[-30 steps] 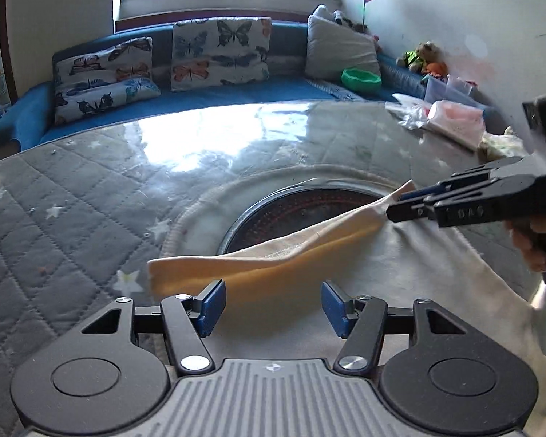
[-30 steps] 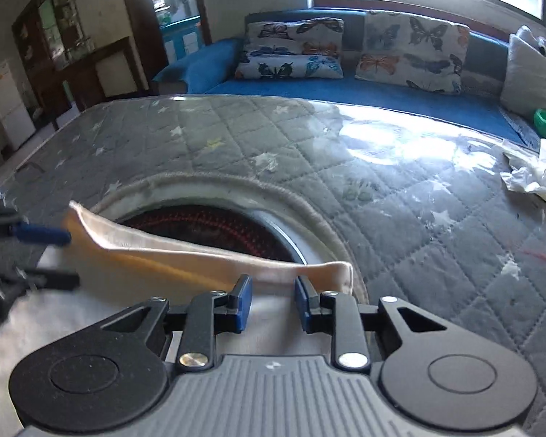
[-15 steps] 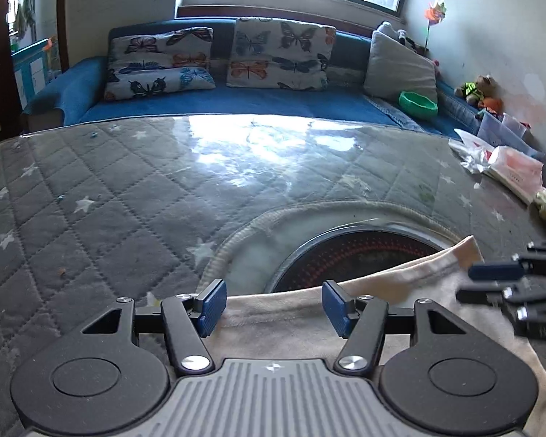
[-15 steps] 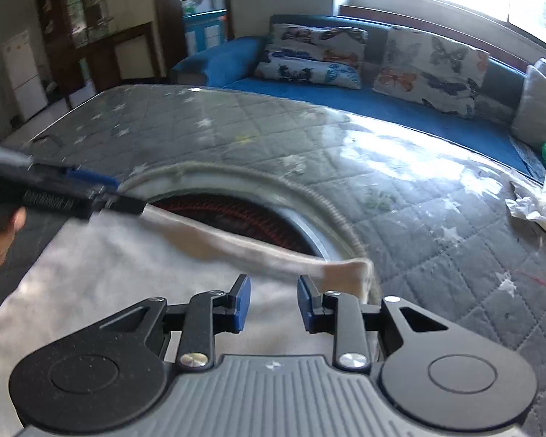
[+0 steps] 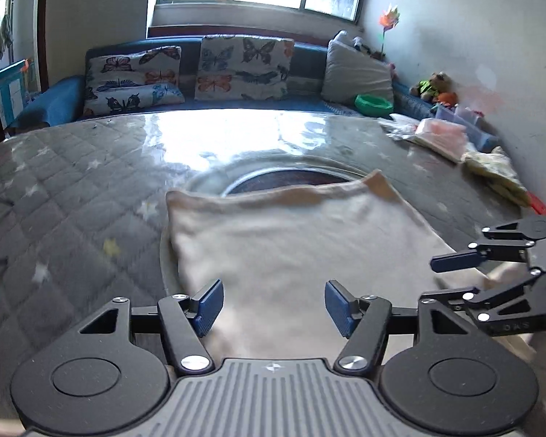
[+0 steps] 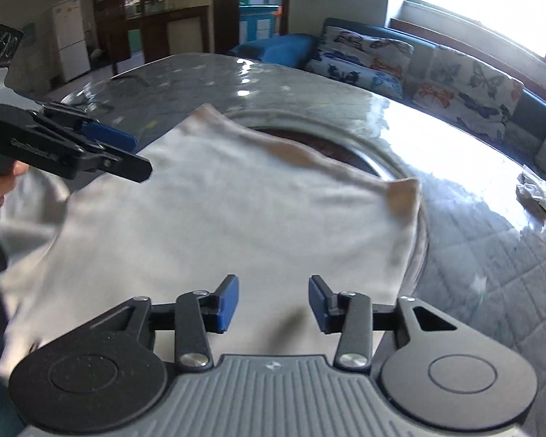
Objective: Fold clothes
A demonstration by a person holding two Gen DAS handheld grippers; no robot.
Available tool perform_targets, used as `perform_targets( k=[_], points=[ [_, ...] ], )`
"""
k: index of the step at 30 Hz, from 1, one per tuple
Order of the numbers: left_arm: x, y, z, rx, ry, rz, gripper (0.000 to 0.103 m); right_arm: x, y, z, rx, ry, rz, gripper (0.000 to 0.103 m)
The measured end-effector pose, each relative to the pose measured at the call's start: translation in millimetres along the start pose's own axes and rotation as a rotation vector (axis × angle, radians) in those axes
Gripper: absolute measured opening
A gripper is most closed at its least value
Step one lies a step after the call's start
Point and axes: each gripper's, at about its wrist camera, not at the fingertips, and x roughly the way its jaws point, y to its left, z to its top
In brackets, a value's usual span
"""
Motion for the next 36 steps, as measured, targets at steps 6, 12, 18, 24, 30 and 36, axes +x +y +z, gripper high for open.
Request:
perform_targets(
  k=[6,12,18,24,30,36],
  points=[
    [-29.7,-4.8,-39.2,-0.049,-0.025,-0.060,0.065,-24.0,20.5,-26.5,0.011,-0.042,-0.010,0.052],
    [-27.2,-8.0,-52.1,-0.093,-0.028,-0.082,0.065,-34.2,33.6,-41.1,0.030,-0.064,-0.027,0.059],
    [-30.3,1.9,-52.4,-0.171,-0.036,-0.062,0.065,-39.8,36.2,-51.1,0.069,-0.076,-0.050,0.067],
    [-17.8,3.6,-28.5,-0.229,-0.069,-0.080,0.068,-41.3,36.6,-54.9,0.091,-0.087,-0.054,0.073],
    [4.2,18.2,-22.2,-0.272,-0.044,-0.005,0.068,-38.0,40.4,-54.8,0.080,-0.088,-0.057,0.079],
    [-35.0,39.8,-28.6,-0.294,-0.106,0.060,0.076,-36.5,43.1,-56.5,0.081,-0.095,-0.054,0.085]
  ],
)
